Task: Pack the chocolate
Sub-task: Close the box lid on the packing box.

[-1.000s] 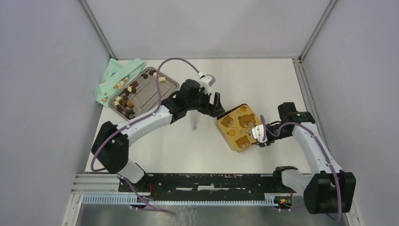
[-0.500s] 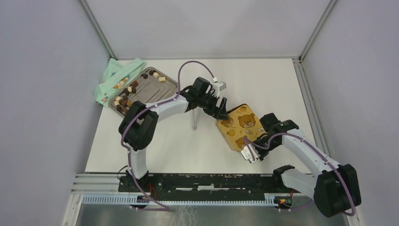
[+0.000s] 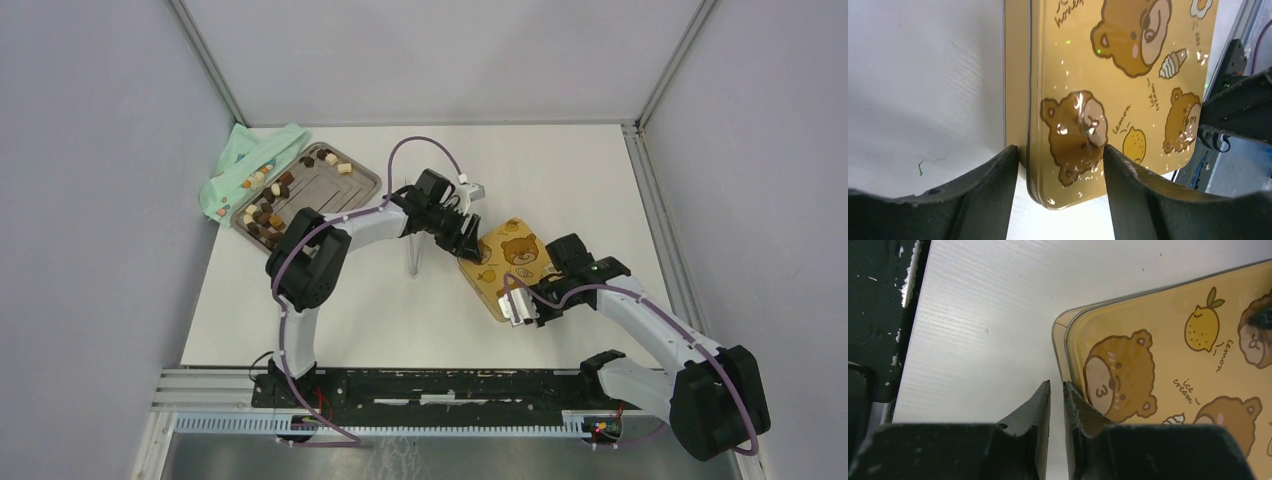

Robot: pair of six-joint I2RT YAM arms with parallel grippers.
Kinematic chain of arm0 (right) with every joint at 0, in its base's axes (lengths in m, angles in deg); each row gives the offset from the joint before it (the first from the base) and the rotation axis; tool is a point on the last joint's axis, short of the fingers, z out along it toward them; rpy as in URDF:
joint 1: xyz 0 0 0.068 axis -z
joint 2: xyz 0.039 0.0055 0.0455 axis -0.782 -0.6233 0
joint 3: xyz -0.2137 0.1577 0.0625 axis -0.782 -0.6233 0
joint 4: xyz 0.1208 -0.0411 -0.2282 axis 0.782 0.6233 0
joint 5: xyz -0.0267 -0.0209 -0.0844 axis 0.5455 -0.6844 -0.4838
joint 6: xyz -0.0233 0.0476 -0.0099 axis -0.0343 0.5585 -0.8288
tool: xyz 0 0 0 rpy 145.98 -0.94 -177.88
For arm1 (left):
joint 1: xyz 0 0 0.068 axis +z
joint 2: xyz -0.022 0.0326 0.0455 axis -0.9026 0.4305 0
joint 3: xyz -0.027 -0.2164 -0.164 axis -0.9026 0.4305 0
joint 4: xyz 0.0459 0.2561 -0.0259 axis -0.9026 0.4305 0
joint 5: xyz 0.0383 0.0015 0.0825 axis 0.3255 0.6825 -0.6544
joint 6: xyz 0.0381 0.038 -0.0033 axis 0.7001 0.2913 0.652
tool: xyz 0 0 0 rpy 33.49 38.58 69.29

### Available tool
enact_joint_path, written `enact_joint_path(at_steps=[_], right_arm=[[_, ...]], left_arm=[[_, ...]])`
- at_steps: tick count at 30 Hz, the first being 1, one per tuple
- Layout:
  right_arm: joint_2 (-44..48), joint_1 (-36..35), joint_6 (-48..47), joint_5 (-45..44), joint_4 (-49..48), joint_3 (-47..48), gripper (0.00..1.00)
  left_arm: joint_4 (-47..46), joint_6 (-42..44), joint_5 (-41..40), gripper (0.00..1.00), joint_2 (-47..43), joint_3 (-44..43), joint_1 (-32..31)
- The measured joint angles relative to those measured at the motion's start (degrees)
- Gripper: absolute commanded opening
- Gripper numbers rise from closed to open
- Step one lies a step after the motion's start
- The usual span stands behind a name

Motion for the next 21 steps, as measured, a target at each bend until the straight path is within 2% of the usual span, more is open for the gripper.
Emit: enact_joint_path(at_steps=[4,6,12,15,19,21], right_arm=[[-0.31,-0.11,3.23,-1.57,0.20,0.55,0.23],[-0.59,-0.11,3.39,-2.08,0.81,0.92,0.24],[-0.87,-0.09,2.56,-2.43,4.81,3.50,0.30],[-0.26,-0.04,2.29,-1.64,7.87,5.79,0.38],[0.68,0.15,6.56,-1.42,11.52,11.50,0.45],[-0.46,1.40,9.92,-1.31,12.44,16.22,0.53]], left_arm=[[-2.80,-0.09,0.07,0.58,-1.36,3.67,0.33],[-3.39,-0.37,-0.37,0.58,-3.13,5.79,0.57],[-4.81,-5.73,-3.63,0.77,-7.02,11.02,0.24],[-4.72,-9.07,-7.50,0.83,-8.83,11.58,-0.11],[-4.15,-13.03,-15.08,0.82,-14.03,11.28,-0.24],[-3.17,-13.79,-19.56,0.75,-17.66,10.58,-0.11]])
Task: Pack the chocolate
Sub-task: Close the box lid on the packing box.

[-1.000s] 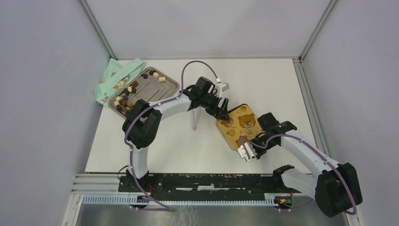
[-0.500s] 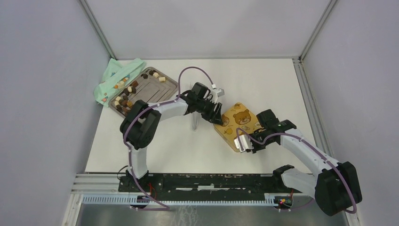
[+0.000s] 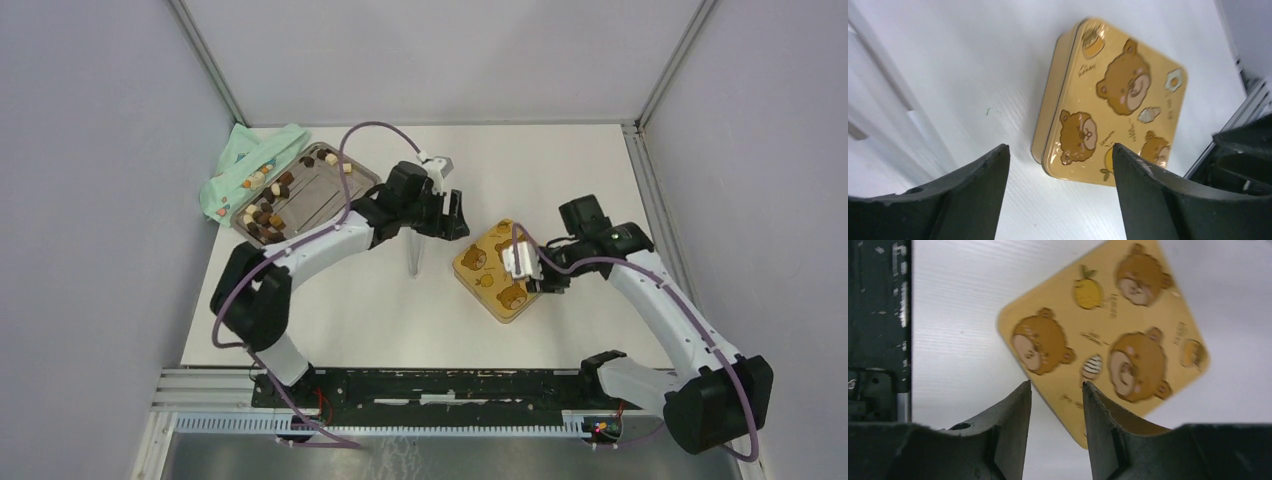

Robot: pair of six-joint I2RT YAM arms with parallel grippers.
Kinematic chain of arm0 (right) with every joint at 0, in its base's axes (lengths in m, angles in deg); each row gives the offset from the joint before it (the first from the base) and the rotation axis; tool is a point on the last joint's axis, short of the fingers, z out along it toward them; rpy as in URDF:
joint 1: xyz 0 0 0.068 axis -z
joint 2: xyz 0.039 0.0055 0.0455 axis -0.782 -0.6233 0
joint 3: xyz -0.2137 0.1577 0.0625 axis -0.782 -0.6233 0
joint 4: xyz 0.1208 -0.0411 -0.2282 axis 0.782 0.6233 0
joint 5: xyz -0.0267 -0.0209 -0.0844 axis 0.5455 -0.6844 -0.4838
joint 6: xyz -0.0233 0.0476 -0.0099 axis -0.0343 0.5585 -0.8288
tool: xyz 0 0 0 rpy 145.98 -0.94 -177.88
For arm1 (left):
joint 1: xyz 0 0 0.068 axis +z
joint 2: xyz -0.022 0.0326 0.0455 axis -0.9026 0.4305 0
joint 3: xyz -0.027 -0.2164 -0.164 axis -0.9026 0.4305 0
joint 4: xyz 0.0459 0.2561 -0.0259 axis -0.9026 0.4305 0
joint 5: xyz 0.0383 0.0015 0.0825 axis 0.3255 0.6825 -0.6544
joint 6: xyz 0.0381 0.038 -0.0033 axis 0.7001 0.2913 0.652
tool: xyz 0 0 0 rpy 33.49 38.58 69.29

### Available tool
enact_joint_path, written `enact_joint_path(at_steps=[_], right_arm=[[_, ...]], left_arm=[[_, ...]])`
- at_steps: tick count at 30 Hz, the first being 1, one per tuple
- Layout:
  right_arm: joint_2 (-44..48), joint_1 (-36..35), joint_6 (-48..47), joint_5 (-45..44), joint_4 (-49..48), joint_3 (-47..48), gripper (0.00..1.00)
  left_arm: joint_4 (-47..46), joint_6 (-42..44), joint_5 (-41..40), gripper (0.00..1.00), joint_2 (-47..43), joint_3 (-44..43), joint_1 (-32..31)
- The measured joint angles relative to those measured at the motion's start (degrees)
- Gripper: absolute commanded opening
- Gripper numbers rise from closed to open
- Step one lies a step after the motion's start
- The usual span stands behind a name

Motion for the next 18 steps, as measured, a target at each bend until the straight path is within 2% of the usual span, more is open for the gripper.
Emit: enact_joint_path(at_steps=[3,4,5,8,12,16,18], right_arm=[[-3.48,6.51,5.62,3.34,-0.81,7.48,0.65],[-4.26,8.52,8.13,4.13,-2.08,8.44,0.66],[-5.33,11.89,12.33,4.83,-5.70,9.07,0.66],[-7.23,15.39,21.49,2.27,-13.14,8.79,0.54],[-10.03,15.80,30.88,-7.15,-23.54,7.04,0.35],[-14.88,15.78,34.86,-16.90,-30.53,5.18,0.16],[-17.75,15.80,35.60,-19.19,-31.80,4.68,0.11]], left_arm=[[0.90,-1.29,-5.55,0.52,-7.74,-0.20,0.11],[0.76,-1.73,-6.43,0.42,-9.97,0.09,0.15],[0.72,-2.58,-7.80,0.38,-14.91,1.46,0.24],[-0.09,-5.03,-8.83,0.25,-21.79,6.03,0.24],[0.48,-10.38,-9.49,0.21,-29.92,17.31,-1.01],[2.54,-16.15,-12.00,0.16,-30.45,25.88,-6.47],[3.93,-18.62,-13.27,0.13,-29.77,27.71,-9.53]])
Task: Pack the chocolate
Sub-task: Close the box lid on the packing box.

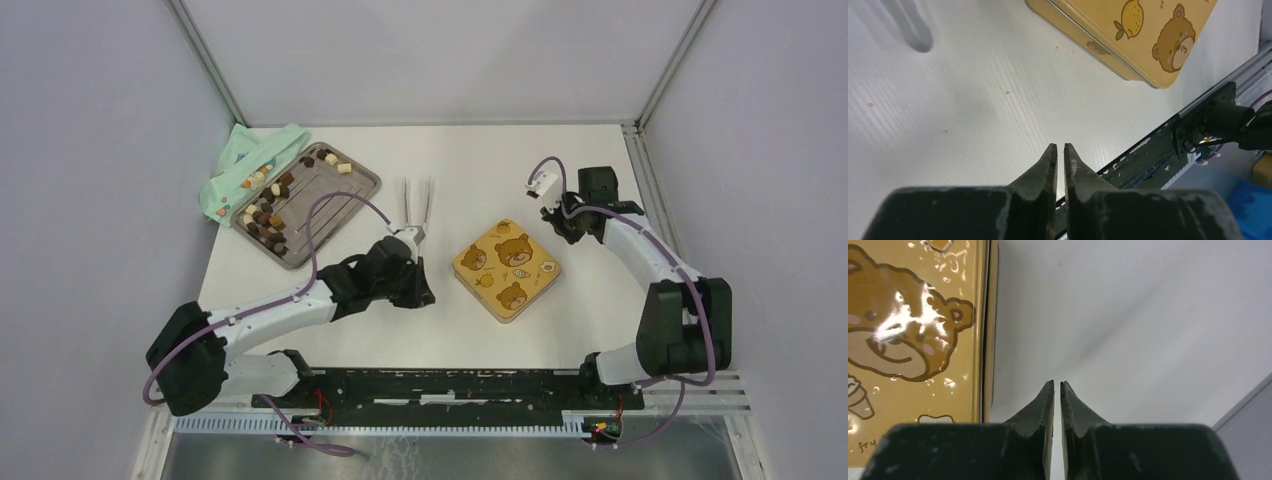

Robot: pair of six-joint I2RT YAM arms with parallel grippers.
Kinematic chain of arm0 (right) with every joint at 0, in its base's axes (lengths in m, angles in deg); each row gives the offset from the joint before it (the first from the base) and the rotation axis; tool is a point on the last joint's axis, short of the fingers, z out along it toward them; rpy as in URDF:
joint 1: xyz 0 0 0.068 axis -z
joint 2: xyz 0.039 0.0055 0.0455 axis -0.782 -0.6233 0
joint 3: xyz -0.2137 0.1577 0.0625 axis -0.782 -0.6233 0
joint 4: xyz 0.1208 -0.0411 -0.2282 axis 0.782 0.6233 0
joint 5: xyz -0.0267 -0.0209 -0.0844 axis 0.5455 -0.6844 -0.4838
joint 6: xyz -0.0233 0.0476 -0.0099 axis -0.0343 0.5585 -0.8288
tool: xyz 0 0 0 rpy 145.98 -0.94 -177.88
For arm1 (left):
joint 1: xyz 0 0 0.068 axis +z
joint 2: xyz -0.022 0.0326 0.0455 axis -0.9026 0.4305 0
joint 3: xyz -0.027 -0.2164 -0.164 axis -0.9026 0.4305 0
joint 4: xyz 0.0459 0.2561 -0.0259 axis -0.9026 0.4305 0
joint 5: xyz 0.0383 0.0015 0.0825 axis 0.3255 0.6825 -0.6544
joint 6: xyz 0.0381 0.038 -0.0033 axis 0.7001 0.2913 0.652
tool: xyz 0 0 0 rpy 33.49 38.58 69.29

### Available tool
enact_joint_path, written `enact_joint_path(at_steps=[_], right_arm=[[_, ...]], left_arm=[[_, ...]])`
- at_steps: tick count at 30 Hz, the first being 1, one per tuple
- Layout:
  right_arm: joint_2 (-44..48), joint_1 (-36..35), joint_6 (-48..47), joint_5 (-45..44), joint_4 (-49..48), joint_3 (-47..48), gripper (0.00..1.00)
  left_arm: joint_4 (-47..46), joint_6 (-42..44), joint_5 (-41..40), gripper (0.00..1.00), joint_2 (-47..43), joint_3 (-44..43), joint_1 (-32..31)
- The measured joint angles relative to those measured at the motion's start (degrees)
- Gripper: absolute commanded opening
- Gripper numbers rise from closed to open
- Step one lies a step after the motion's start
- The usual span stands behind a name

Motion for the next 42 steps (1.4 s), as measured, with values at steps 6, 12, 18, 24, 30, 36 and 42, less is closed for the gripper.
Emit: enact_joint_path(at_steps=[6,12,18,24,30,36,42], right_arm=[[-7.93,0.09,2.10,1.62,0.09,-1.22,0.05],[-8.59,0.09,3.87,7.34,1.44,-4.42,0.05],[-5.84,0.46,4.85,11.76,2.34,-9.20,0.05],[-1.36,0.81,5.75,11.10,2.58,-12.46,0.13],[2.97,5.14,7.32,8.46,2.16,-12.63,0.37],[14.25,9.49,7.45,7.50,-1.68,-11.52,0.98],[21.70,9.51,15.37,19.74,-12.48,-13.70,0.98]], left_arm=[[-1.09,-4.48,-2.71,0.11,10.05,-2.67,-5.73],[-2.32,-4.81,-4.20,0.11,23.85,-10.54,-6.36],[1.07,-4.66,-3.91,0.12,32.28,-19.39,-6.40],[7.28,-3.56,-5.92,0.14,37.90,-25.46,-5.75],[6.40,-2.29,-7.37,0.16,38.32,-28.41,-5.92],[5.44,-0.90,-7.61,0.17,37.66,-28.35,-5.99],[5.20,-0.85,-7.54,0.18,34.86,-27.08,-5.99]])
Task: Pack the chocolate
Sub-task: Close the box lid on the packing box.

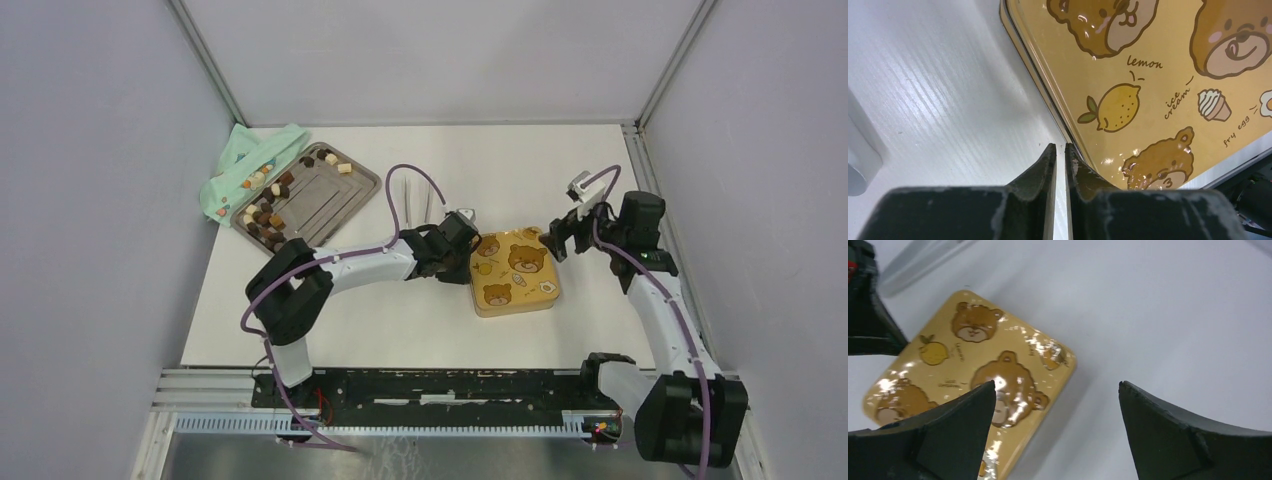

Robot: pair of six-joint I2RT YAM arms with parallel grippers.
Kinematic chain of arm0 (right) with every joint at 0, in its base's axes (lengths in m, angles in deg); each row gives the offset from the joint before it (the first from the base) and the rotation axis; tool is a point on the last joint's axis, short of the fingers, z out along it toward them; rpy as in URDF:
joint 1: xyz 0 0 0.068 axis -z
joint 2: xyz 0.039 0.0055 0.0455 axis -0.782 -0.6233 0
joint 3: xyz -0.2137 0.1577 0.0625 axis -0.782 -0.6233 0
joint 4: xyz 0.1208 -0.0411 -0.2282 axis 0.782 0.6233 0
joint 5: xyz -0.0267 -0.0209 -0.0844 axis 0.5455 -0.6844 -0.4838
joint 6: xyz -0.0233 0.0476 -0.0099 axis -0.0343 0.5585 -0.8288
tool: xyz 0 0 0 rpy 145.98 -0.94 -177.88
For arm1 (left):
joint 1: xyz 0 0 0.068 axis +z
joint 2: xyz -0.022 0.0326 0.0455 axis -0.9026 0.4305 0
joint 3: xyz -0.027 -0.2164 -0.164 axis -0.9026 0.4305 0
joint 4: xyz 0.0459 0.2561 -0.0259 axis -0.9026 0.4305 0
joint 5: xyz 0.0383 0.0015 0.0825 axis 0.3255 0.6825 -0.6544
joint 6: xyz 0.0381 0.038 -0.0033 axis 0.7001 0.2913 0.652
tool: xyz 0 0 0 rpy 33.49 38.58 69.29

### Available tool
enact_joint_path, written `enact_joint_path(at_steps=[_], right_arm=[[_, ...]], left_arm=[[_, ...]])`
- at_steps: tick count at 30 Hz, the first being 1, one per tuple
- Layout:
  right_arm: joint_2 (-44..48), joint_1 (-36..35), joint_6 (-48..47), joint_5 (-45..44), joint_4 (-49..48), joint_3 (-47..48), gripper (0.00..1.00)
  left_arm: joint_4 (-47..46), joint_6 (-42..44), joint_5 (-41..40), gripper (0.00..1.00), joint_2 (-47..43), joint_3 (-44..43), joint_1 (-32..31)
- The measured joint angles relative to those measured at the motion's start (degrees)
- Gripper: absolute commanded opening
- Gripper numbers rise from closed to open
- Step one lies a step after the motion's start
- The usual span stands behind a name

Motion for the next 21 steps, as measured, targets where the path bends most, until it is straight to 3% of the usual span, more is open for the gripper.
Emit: enact_joint_path(at_steps=[3,9,13,16,21], right_arm=[[-3.80,-0.07,5.14,6.03,-2.73,-2.60,0.98],[-12.90,0.11,8.13,6.03,0.46,-4.79,0.92],[-18.36,0.52,8.20,6.99,3.34,-4.55,0.67],[-19.41,1.84,8.33,8.98,3.98,-3.74,0.47],[-21.77,5.42,7.76,12.57,4.87,-2.51,0.41]], left_arm=[[-0.42,0.02,0.11,0.18,-0.15,0.00,0.00],[-0.39,0.09,0.44,0.18,-0.15,0.00,0.00],[-0.46,0.20,0.59,0.20,-0.15,0.00,0.00],[-0.46,0.61,0.44,0.32,-0.15,0.00,0.00],[-0.98,0.87,-0.13,0.43,-3.82,2.71,0.00]])
